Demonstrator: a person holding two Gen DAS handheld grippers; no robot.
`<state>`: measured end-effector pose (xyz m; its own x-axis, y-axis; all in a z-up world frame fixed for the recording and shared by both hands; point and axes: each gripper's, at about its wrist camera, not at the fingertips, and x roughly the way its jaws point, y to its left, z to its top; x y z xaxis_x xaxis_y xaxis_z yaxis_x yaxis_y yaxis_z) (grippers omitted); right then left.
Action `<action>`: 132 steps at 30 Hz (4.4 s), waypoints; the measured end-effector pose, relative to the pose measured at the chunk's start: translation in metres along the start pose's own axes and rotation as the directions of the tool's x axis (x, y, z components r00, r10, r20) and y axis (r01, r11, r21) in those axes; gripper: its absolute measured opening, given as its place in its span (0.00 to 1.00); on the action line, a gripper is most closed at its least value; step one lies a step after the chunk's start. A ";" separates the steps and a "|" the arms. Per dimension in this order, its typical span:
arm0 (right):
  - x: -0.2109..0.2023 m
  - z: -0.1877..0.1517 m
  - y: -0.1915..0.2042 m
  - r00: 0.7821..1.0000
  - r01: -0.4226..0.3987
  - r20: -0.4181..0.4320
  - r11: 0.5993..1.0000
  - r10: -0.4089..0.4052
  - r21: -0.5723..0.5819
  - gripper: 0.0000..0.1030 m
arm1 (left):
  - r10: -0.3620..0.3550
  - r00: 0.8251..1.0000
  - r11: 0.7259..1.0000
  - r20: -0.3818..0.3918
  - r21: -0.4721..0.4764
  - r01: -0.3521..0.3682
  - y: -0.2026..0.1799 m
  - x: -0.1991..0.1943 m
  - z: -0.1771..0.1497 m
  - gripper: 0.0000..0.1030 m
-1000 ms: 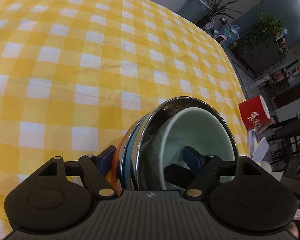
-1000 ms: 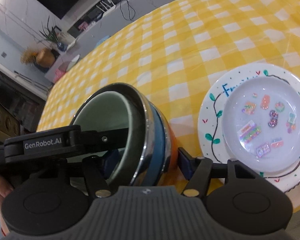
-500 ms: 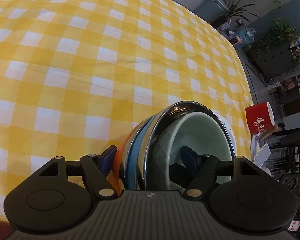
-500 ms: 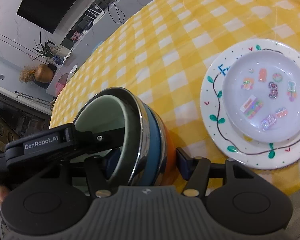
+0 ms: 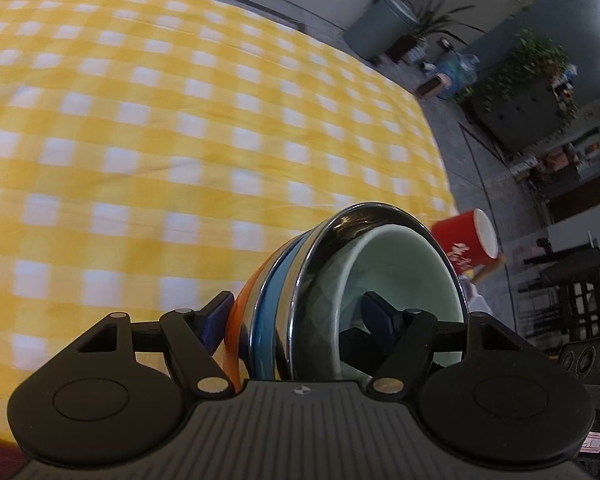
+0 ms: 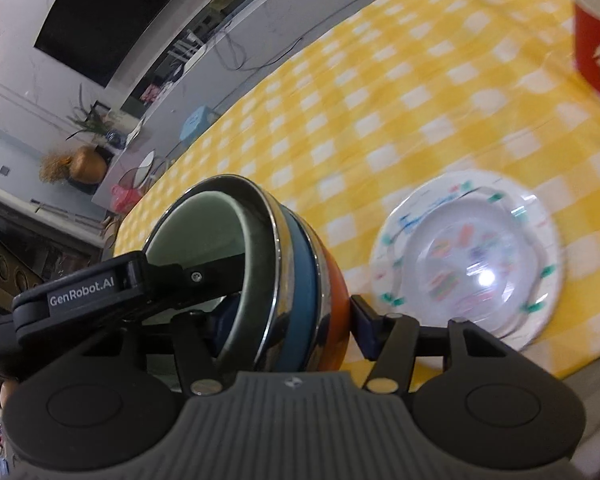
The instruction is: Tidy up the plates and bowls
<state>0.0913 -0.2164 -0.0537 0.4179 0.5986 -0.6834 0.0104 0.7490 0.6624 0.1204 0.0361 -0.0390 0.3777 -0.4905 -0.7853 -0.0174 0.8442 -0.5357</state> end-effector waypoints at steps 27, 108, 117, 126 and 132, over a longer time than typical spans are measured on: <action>-0.009 0.015 -0.087 0.995 0.093 0.031 0.995 -0.094 0.044 0.61 | -0.056 0.994 0.992 -0.093 0.105 0.066 -0.043 0.096 -0.011 0.78; -0.079 -0.151 0.015 0.940 0.319 0.229 0.890 -0.253 -0.327 0.97 | 0.331 0.860 0.843 0.388 0.289 -0.454 -0.069 -0.063 -0.181 0.85; -0.079 -0.153 0.016 0.940 0.314 0.235 0.894 -0.246 -0.320 0.97 | 0.333 0.859 0.845 0.390 0.281 -0.455 -0.069 -0.064 -0.180 0.85; -0.078 -0.153 0.016 0.940 0.314 0.236 0.896 -0.246 -0.315 0.97 | 0.325 0.861 0.850 0.392 0.278 -0.448 -0.069 -0.064 -0.181 0.85; -0.078 -0.154 0.015 0.939 0.315 0.238 0.898 -0.248 -0.308 0.97 | 0.326 0.859 0.851 0.395 0.273 -0.449 -0.069 -0.064 -0.181 0.85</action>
<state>-0.0809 -0.2080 -0.0375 0.6064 0.3086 -0.7328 -0.1389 0.9485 0.2846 -0.0701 -0.0296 -0.0081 0.6841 -0.0607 -0.7268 0.0683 0.9975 -0.0190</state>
